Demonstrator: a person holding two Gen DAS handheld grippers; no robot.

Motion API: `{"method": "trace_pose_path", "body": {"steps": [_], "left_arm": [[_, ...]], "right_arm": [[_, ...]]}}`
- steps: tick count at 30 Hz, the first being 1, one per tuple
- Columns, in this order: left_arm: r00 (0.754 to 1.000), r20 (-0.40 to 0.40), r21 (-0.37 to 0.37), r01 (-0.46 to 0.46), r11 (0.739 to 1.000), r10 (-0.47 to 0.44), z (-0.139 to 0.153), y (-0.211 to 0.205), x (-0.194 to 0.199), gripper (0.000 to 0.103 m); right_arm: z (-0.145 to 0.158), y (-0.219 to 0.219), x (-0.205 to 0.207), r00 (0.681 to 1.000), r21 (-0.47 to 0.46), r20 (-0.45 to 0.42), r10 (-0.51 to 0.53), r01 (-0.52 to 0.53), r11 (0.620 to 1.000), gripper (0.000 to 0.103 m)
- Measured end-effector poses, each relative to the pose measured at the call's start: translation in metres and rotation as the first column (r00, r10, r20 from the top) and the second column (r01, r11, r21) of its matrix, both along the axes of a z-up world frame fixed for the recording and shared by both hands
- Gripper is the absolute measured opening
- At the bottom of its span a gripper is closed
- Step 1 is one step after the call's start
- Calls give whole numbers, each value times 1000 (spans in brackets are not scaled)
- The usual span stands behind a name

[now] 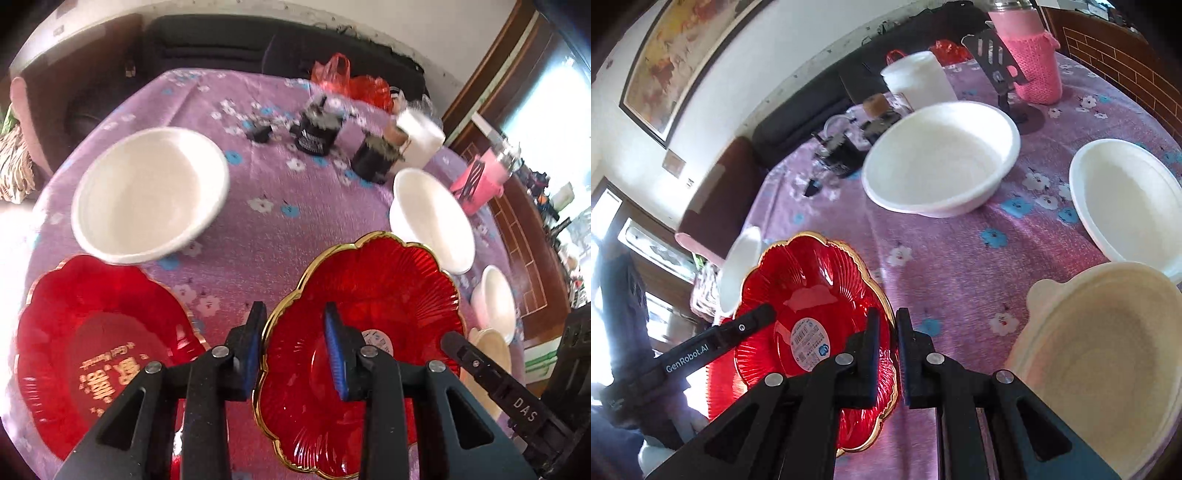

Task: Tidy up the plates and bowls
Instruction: 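Grasp the small red scalloped plate rim with the right gripper and lift, then lower the red plate onto the large red plate and open the right gripper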

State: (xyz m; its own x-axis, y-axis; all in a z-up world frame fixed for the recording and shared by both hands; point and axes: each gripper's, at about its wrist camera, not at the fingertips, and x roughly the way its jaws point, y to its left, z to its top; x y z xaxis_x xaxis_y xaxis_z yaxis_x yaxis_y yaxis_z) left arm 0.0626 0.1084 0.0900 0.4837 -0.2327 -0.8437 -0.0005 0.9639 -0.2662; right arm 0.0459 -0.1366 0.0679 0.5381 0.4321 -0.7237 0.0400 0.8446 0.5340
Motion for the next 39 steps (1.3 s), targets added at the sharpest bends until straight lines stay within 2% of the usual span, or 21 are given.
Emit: {"method": "trace_pose_path", "body": {"steps": [7,12,19,23,26,31,35,36,39], "left_arm": [[993,85,13,-87,996,86,35,49,-35,30],[981,87,3,-177,984,176,33,101,-52,30],[954,17,-28,-299,954,299,-6,172,-67,30],[938,-52,-33,-346,938,344,-39,196,-66,31],[938,-55,-34,-345,938,343,-49,201,-64,31],[946,7,7,-325,946,324,-43,192,-62,38],[952,58,-1,-300,954,299,-36,187,-65,62],[952,75,2,-297,955,296,-34,186,-66,65],[951,121,31,-289,957,283,-23,181,-72,66]], "right_arm": [[25,43,-10,997,11,33,64,-65,998,10],[33,93,-12,989,0,44,140,-140,990,11],[17,173,-7,968,-68,4,252,-251,966,11],[-5,205,0,958,-110,-44,284,-288,951,11],[-24,219,4,953,-132,-80,292,-300,945,11],[-33,221,10,953,-131,-75,295,-302,944,11],[-34,223,9,948,-155,-40,315,-317,936,14],[-33,225,6,949,-169,-30,314,-314,934,14],[-33,231,0,951,-227,8,310,-300,926,14]]}}
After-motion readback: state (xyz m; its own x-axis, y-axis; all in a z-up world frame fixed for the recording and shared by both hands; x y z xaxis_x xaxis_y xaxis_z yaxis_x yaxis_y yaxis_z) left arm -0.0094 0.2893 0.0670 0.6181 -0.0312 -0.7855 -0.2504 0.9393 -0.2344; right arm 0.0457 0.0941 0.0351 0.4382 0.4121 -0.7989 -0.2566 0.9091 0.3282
